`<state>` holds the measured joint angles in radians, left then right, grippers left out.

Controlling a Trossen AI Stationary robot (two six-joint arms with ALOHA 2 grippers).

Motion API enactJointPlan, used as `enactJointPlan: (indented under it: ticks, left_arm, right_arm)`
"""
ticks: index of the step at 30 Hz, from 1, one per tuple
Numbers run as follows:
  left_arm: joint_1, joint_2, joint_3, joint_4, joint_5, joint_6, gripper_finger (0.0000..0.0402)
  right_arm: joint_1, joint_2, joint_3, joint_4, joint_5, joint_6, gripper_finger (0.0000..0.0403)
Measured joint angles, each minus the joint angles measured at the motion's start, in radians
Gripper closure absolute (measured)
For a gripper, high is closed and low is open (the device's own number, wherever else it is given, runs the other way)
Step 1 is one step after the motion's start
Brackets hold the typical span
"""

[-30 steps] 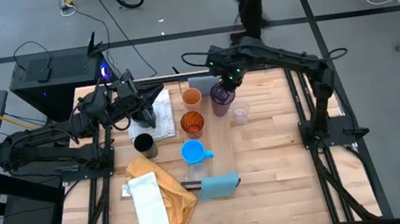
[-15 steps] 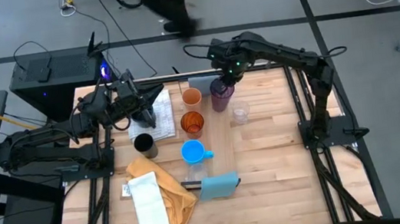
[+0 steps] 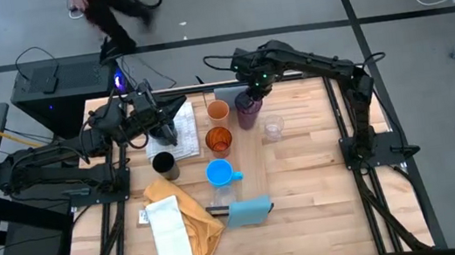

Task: Stack small to large cups/mugs on shelf
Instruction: Put the purple cup on the shelf

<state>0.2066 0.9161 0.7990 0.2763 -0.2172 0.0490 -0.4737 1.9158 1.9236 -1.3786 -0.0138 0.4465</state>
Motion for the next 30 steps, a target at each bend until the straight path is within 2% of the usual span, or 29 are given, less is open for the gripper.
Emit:
enactJointPlan:
  ticks: [11, 20, 30]
  left_arm:
    - [0.000, 0.000, 0.000, 0.000, 0.000, 0.000, 0.0360]
    - [0.000, 0.000, 0.000, 0.000, 0.000, 0.000, 0.0357]
    - [0.000, 0.000, 0.000, 0.000, 0.000, 0.015, 0.0362]
  right_arm:
    - [0.000, -0.001, 0.000, 0.017, 0.009, -0.016, 0.0396]
    - [0.001, -0.001, 0.000, 0.038, 0.001, -0.043, 0.0368]
    - [0.001, -0.001, 0.000, 0.042, -0.007, -0.065, 0.0373]
